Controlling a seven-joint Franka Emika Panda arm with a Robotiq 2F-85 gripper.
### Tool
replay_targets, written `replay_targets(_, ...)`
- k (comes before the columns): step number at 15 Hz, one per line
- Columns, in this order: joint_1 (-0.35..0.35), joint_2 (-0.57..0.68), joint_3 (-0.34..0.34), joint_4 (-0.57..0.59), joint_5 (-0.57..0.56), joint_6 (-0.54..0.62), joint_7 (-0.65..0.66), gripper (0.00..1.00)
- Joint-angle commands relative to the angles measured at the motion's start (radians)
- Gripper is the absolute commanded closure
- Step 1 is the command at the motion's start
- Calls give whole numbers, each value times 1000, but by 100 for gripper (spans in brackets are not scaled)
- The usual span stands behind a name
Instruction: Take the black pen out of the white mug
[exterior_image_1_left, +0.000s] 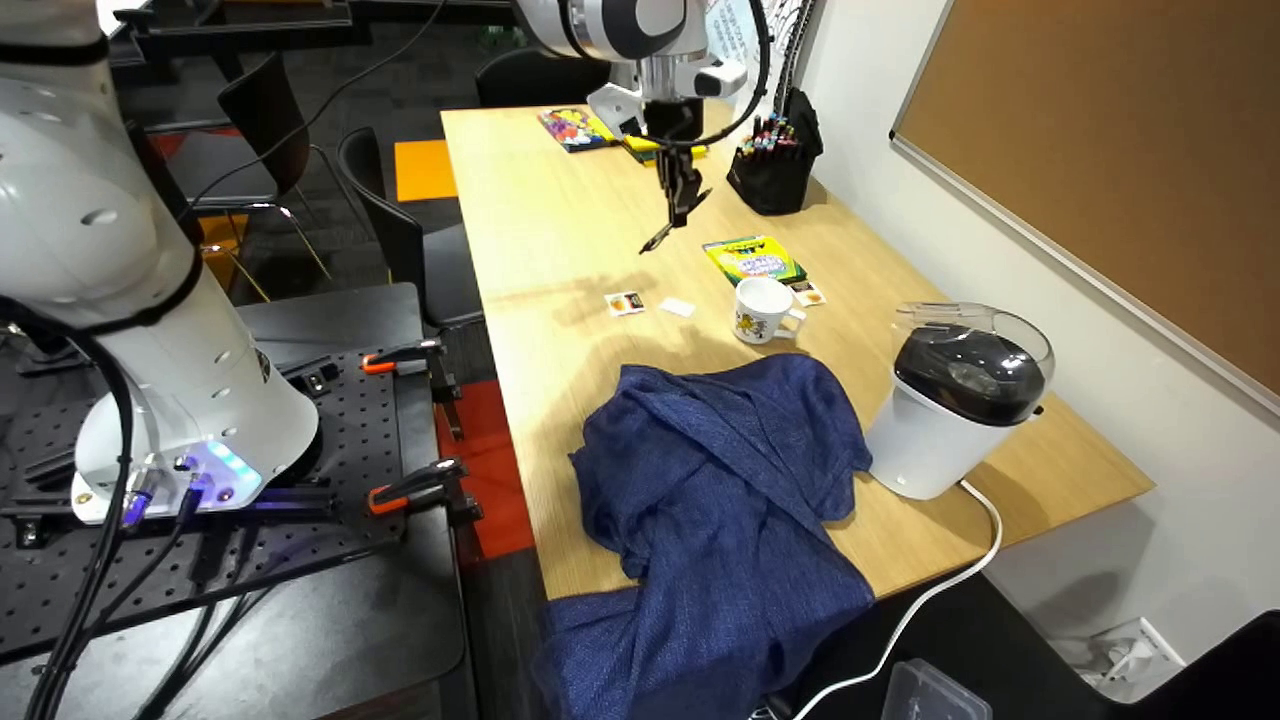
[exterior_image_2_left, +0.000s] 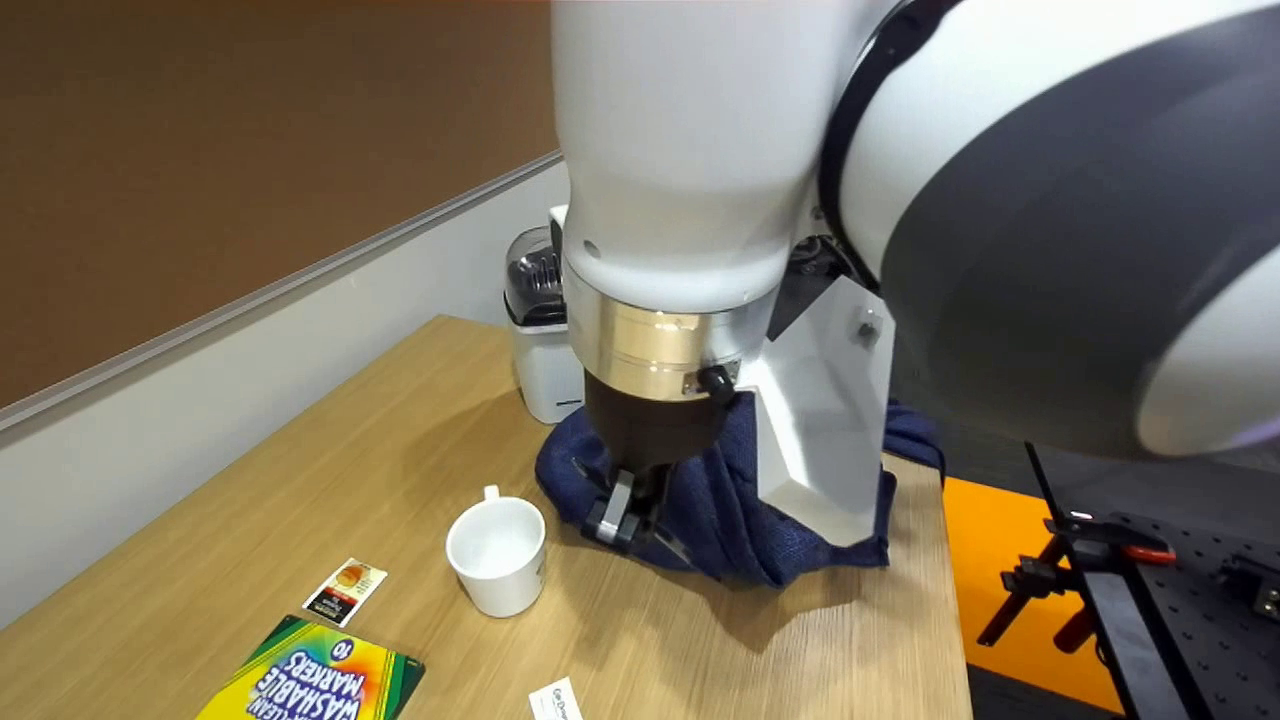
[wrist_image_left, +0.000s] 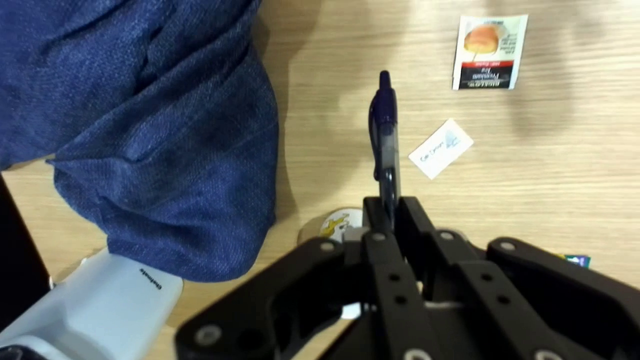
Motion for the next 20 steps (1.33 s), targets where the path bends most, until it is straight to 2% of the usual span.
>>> replay_targets(1,-86,-13,83,-38,99,-42,-99,97)
replay_targets(5,-128,51,111,-40,163,-40,-126,97)
replay_targets(13,-116,205,95,-15,159,-14,-74,97)
replay_targets(18,-113,288,89,-39,172,220,-81,97)
replay_targets(20,-115,320,90,-37,197,276,-93,97)
